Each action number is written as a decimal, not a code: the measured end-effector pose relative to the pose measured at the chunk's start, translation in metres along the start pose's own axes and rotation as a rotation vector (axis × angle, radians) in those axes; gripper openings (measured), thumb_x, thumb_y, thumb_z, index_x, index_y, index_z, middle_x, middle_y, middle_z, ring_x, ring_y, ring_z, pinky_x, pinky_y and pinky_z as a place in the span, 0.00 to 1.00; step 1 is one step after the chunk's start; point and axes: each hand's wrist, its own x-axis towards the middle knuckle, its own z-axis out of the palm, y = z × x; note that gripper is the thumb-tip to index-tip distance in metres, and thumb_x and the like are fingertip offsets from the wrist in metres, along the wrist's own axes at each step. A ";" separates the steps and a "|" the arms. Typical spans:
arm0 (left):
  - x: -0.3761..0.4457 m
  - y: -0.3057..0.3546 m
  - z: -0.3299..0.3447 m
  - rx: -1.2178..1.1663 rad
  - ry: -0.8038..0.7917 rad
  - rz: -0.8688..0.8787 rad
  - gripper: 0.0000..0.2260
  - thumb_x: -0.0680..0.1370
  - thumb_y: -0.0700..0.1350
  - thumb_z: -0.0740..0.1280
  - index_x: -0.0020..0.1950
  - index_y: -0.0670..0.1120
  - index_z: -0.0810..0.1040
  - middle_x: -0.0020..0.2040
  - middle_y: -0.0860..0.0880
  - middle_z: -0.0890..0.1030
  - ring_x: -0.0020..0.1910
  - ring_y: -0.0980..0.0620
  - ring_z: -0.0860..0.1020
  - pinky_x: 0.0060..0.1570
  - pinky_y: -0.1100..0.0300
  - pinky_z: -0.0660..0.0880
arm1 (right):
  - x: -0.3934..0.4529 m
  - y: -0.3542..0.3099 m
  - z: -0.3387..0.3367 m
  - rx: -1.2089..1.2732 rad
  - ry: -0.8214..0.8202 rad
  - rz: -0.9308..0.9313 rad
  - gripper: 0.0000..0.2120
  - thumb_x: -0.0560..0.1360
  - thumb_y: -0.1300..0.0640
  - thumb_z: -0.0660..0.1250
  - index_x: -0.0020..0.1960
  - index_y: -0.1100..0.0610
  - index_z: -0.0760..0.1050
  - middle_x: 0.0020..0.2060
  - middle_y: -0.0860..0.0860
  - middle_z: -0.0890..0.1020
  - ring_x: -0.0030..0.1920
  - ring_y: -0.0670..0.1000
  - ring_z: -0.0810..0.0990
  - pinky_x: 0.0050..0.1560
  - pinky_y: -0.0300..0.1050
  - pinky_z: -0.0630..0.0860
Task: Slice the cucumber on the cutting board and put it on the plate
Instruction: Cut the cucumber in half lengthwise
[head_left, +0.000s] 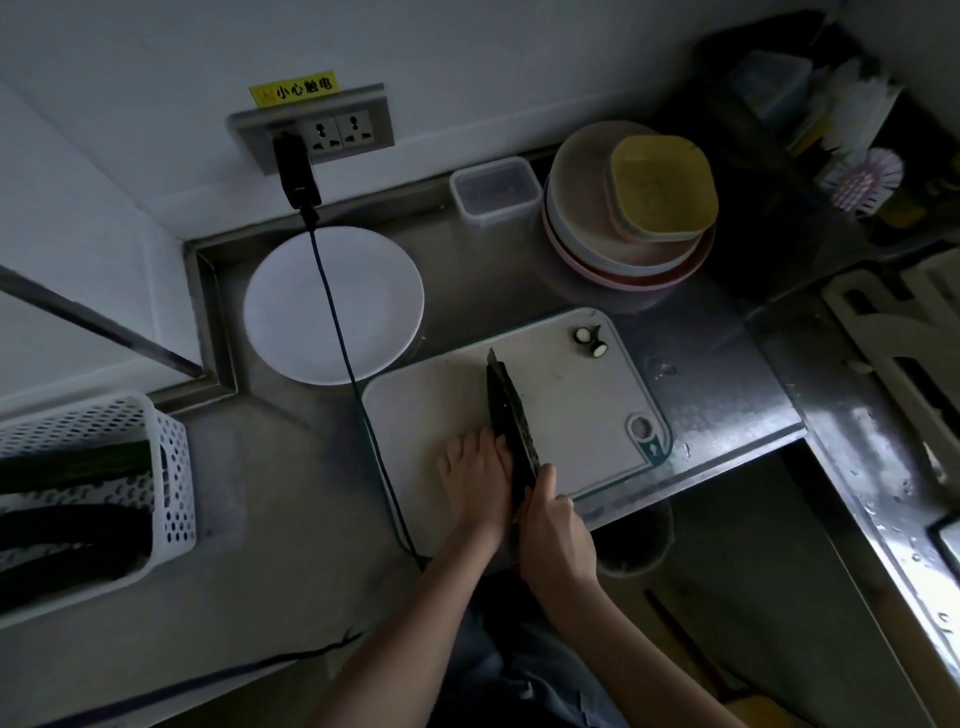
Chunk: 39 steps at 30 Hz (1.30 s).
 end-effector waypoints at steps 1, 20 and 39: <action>0.000 0.002 -0.002 -0.049 -0.025 -0.020 0.21 0.76 0.52 0.50 0.42 0.42 0.78 0.41 0.43 0.81 0.42 0.41 0.78 0.43 0.52 0.72 | 0.001 0.000 0.000 -0.020 0.008 -0.005 0.09 0.82 0.54 0.48 0.62 0.52 0.53 0.47 0.59 0.78 0.45 0.60 0.80 0.41 0.54 0.76; 0.046 0.051 -0.012 -0.013 -0.038 -0.201 0.24 0.83 0.48 0.48 0.78 0.45 0.48 0.77 0.47 0.54 0.76 0.43 0.49 0.72 0.44 0.44 | 0.006 -0.003 0.001 0.064 -0.022 0.030 0.26 0.80 0.60 0.48 0.70 0.41 0.41 0.42 0.56 0.79 0.39 0.57 0.79 0.40 0.54 0.80; 0.044 0.033 -0.009 -0.435 -0.222 -0.047 0.24 0.84 0.49 0.46 0.77 0.44 0.43 0.78 0.47 0.44 0.76 0.53 0.43 0.70 0.63 0.41 | 0.008 0.006 -0.018 0.160 0.032 -0.053 0.25 0.82 0.47 0.48 0.76 0.42 0.42 0.49 0.56 0.81 0.46 0.58 0.80 0.42 0.52 0.77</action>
